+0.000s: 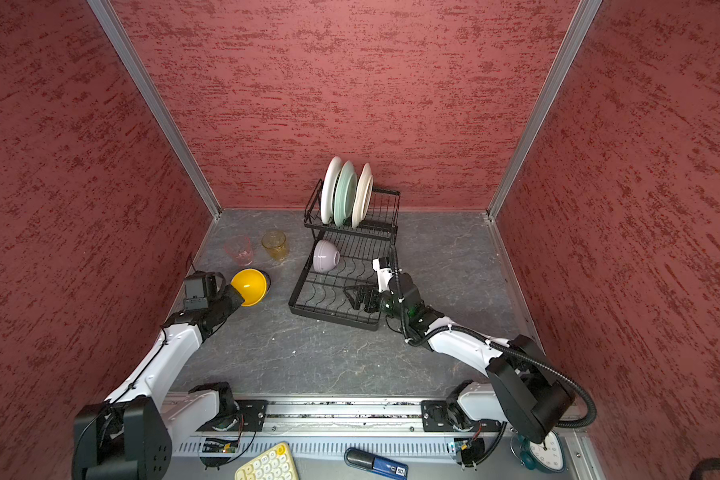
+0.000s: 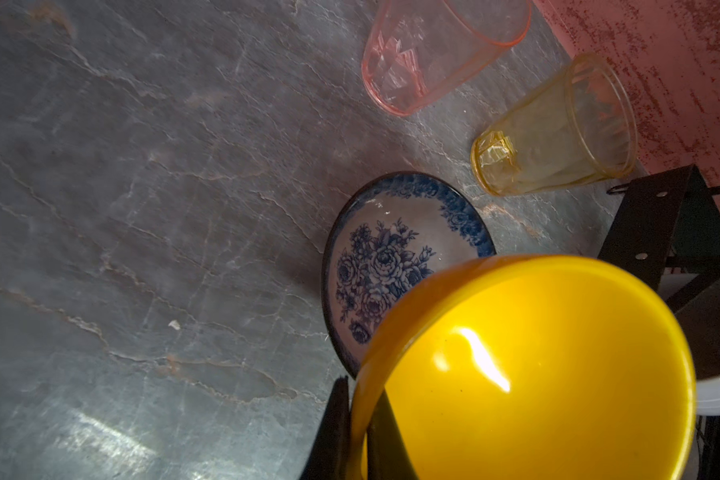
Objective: Unload the mixed dishes from the dish rack
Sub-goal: 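Lower the yellow bowl onto the blue-flowered bowl with the left gripper, then open the left gripper off the yellow bowl while the right reaches toward the rack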
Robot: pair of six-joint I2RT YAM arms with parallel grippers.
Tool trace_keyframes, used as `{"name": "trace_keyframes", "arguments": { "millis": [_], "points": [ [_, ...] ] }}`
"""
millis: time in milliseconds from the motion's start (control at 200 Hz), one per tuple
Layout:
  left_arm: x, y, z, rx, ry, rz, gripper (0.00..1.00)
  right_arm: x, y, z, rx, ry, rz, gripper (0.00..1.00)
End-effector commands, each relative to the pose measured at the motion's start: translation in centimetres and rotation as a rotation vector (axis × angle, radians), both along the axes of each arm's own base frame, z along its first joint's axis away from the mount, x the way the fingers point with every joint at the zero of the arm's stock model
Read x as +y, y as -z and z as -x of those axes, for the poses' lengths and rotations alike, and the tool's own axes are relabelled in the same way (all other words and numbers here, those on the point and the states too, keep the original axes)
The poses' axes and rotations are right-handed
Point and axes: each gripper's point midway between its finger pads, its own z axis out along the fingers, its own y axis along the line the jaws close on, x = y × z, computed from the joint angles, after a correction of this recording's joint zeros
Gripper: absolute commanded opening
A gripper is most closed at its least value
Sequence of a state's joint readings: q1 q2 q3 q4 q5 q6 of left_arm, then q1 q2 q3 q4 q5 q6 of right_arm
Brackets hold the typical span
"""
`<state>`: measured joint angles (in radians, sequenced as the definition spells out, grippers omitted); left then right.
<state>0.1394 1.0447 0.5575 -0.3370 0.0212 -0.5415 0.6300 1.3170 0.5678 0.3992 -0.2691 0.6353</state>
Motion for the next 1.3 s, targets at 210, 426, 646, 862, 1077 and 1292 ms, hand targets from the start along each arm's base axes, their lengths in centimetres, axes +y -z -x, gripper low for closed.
{"name": "trace_keyframes", "arguments": {
  "millis": [210, 426, 646, 862, 1077, 1292],
  "points": [
    [1.5, -1.8, -2.2, -0.068, -0.034, -0.061, 0.0, -0.5, -1.1, 0.1, -0.029, 0.006, -0.016, 0.99],
    [1.5, -1.2, -3.4, -0.061, -0.026, -0.054, 0.0, -0.8, -1.2, 0.3, -0.028, 0.014, -0.012, 0.99],
    [1.5, -0.5, -4.1, -0.044, -0.017, -0.049, 0.0, -0.9, -1.0, 0.3, -0.022, 0.019, -0.009, 0.99],
    [1.5, -0.7, -4.6, -0.05, -0.01, -0.052, 0.38, -0.8, -0.9, 0.1, -0.018, 0.019, -0.003, 0.99],
    [0.9, -2.1, -4.4, -0.076, 0.022, -0.051, 0.79, -0.8, -0.6, -0.1, -0.001, 0.024, 0.005, 0.99],
    [-0.4, -4.4, -3.4, -0.136, 0.065, -0.068, 1.0, -1.1, -0.4, -0.2, 0.014, 0.047, 0.011, 0.99]
  ]
}}
